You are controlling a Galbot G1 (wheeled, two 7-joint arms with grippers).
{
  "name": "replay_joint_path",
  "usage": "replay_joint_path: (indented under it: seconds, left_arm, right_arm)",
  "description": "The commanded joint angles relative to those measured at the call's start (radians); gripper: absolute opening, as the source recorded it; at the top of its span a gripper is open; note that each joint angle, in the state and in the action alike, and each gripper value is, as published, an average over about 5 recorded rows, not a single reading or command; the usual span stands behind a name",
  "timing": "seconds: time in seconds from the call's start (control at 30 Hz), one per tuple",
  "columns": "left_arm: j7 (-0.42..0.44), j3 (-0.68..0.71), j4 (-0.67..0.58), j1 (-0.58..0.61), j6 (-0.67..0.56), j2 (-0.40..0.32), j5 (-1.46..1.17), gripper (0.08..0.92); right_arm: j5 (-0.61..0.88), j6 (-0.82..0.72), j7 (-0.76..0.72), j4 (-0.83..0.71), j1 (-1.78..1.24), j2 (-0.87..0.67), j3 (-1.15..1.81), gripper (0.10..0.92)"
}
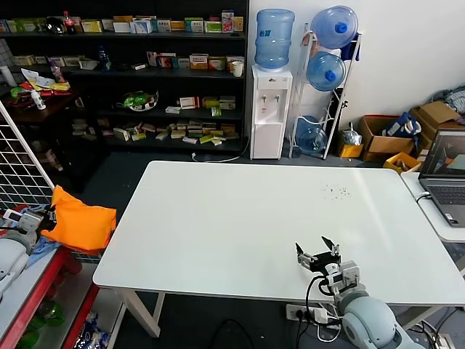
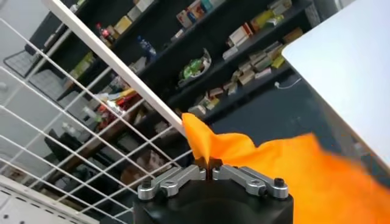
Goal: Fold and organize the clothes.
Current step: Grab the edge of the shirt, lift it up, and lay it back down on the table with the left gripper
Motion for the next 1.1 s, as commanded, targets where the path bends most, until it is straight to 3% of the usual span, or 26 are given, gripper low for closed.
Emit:
replay_joint_path:
  seconds: [0.03,0.4,0.83,1.1]
  left_arm:
    - [-0.021,0.008,-0.051,0.007,0.022,0.077,-0.029,0.108]
    - [-0.104,0.035,-0.228,0.035,0.114,-0.104,-0.162,0.108]
    - [-0.24,0.071,-0.409,0.038,0.204,-0.221,-0.397,0.108]
    - [-0.312,0.128,-0.469,0.07,0.192,-0.411,-0.405,0.108]
  right_arm:
    - [-0.008,0.004,-0.001,0.007,-0.01,0.005,0.001,0.823]
    - [-0.047,0.004,0.0,0.03,-0.052,0.009,0.016,0.823]
    - [-0.073,0.009,0.0,0.028,-0.084,0.013,0.042,0.823]
    - [-0.089,0.013,-0.001,0.023,-0.095,0.013,0.061,0.823]
